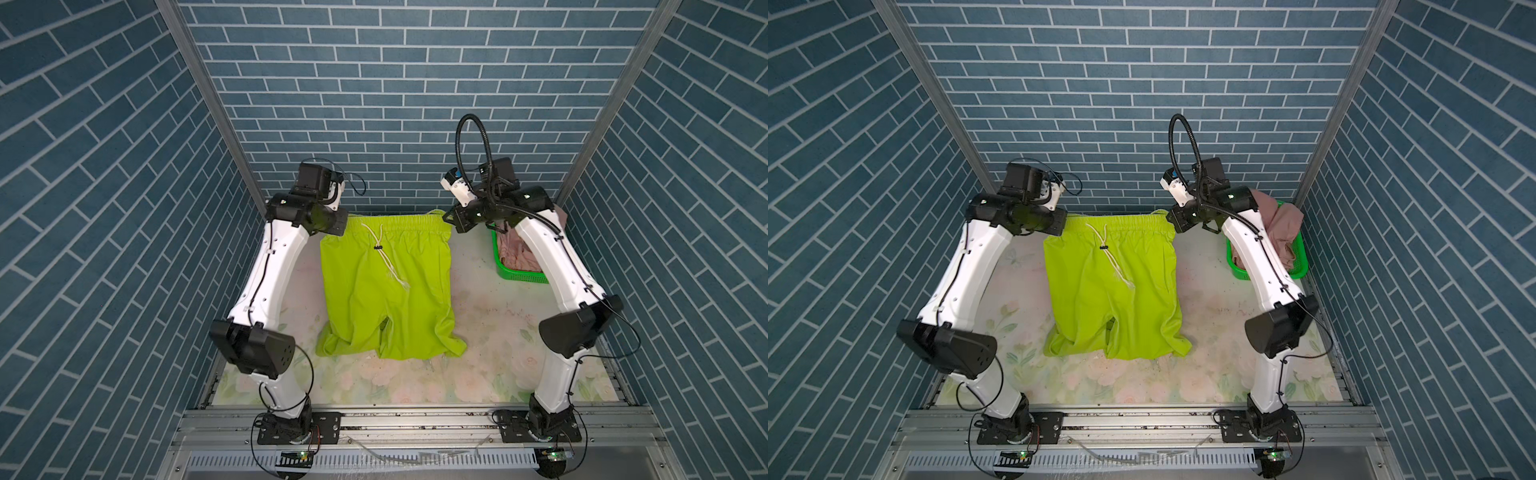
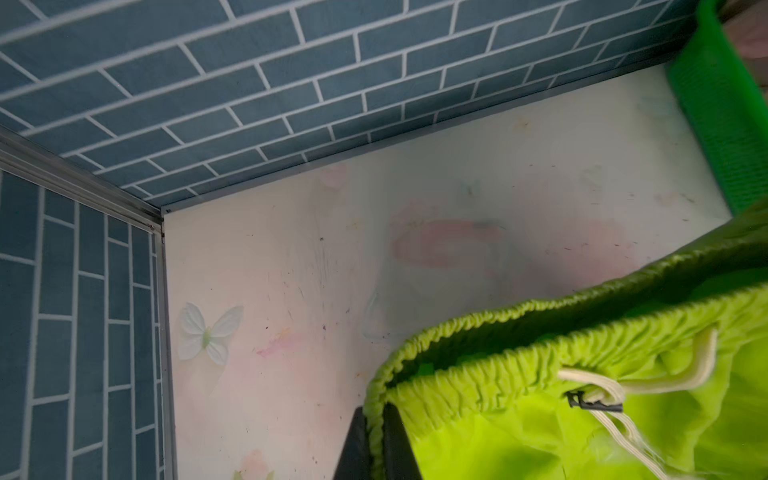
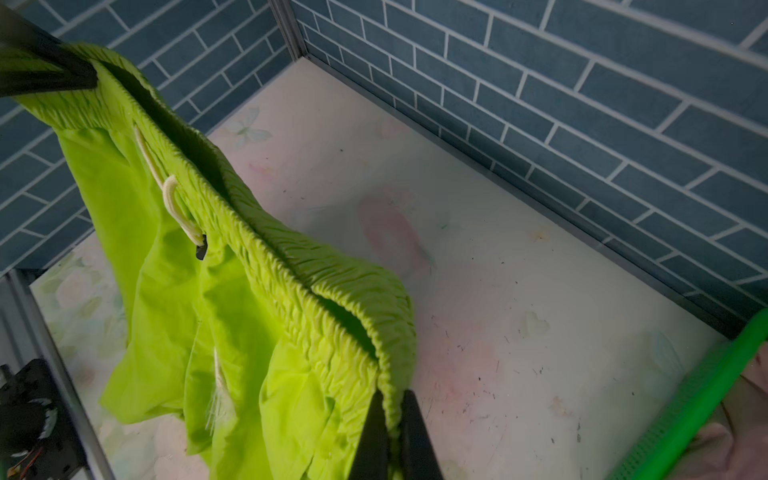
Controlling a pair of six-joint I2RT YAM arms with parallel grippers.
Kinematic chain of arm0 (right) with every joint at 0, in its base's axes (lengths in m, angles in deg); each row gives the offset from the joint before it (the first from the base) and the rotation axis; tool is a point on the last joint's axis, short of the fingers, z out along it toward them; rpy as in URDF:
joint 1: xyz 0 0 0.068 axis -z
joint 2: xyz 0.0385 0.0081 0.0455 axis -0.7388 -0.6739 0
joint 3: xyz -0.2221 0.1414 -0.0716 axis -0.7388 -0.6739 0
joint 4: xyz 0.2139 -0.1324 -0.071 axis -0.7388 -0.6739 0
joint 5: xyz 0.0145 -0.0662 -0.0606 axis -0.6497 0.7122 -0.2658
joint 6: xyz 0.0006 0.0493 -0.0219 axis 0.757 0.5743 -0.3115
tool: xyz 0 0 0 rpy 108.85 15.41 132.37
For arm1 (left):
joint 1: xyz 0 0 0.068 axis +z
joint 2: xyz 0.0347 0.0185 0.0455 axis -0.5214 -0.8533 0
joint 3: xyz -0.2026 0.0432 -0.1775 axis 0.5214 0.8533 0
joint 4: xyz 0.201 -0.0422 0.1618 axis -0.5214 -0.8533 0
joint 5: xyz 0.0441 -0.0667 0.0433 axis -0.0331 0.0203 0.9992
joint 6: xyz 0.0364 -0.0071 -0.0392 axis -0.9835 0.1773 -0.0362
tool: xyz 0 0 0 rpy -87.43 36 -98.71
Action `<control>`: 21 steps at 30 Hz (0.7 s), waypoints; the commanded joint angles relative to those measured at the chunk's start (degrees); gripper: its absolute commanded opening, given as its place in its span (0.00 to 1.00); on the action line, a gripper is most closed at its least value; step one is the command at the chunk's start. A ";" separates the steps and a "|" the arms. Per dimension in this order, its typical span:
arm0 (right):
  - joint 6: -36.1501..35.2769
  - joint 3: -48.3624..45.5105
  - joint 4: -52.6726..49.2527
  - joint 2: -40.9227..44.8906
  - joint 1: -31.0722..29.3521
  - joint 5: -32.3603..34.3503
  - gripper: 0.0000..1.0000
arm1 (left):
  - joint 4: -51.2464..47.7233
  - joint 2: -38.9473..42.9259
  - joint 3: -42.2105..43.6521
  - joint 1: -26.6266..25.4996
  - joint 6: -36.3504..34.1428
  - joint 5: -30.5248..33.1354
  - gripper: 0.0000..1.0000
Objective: Fold and stack the shorts
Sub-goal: 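Lower the shorts flat onto the table with both grippers and release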
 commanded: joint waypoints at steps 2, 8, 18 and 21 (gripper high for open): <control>-2.58 11.01 5.86 -14.49 2.92 2.07 0.00 | 10.13 -7.96 -1.89 4.08 3.00 6.88 0.00; -0.41 16.14 18.57 -28.36 3.88 4.85 0.00 | 13.95 -21.91 -6.59 6.67 4.22 7.03 0.00; 11.20 19.25 22.65 -28.24 3.93 -3.16 0.70 | 11.71 -29.02 -11.89 13.08 11.03 4.59 0.92; 11.38 12.50 14.01 -20.70 3.80 -5.64 0.70 | 7.69 -27.58 -14.96 15.49 12.56 0.35 1.00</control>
